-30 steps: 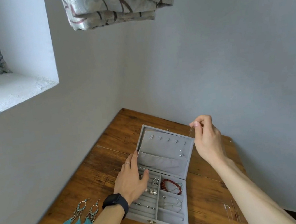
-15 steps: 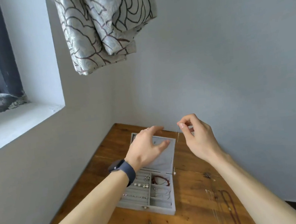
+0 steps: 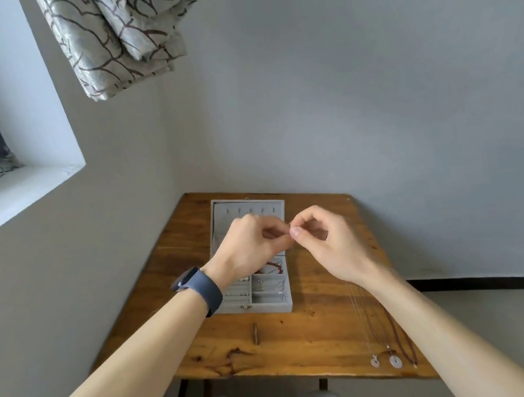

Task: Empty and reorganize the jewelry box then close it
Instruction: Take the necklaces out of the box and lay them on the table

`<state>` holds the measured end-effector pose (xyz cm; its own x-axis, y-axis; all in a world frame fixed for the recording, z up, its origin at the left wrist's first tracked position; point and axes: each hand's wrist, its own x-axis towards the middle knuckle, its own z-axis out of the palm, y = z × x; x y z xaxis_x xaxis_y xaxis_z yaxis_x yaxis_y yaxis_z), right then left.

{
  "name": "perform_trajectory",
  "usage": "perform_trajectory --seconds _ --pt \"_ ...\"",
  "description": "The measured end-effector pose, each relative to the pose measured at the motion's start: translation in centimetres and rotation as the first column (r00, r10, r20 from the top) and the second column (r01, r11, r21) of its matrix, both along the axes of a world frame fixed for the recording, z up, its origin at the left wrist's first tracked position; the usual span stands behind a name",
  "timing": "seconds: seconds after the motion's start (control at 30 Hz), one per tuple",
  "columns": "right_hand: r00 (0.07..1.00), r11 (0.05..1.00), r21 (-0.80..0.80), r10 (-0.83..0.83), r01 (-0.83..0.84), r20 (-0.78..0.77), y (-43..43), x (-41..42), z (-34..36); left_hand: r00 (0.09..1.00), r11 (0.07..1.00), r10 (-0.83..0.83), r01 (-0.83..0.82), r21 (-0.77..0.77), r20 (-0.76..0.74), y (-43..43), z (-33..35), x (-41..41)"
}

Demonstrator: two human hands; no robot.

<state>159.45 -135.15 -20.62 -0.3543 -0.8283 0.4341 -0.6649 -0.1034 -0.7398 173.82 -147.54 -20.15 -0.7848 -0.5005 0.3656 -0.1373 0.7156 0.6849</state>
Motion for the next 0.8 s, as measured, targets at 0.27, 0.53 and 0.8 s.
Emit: perform_trajectory --seconds 0.27,0.53,0.8 --pt "0.925 0.974 0.144 0.112 -0.174 0.363 2.3 2.0 -4.1 0.998 0.976 -0.001 0.014 0.219 -0.060 0.7 -0.2 0.9" --pt "0.864 0.957 0.233 0.033 -0.173 0.503 5.6 3.4 -9.8 0.986 0.889 0.117 -0.050 0.455 -0.120 -0.1 -1.0 1.7" --pt "0.704 0.983 0.134 -0.010 -0.122 0.710 8.6 4.9 -12.8 0.980 0.817 0.188 -0.121 0.564 -0.063 -0.3 -3.9 0.5"
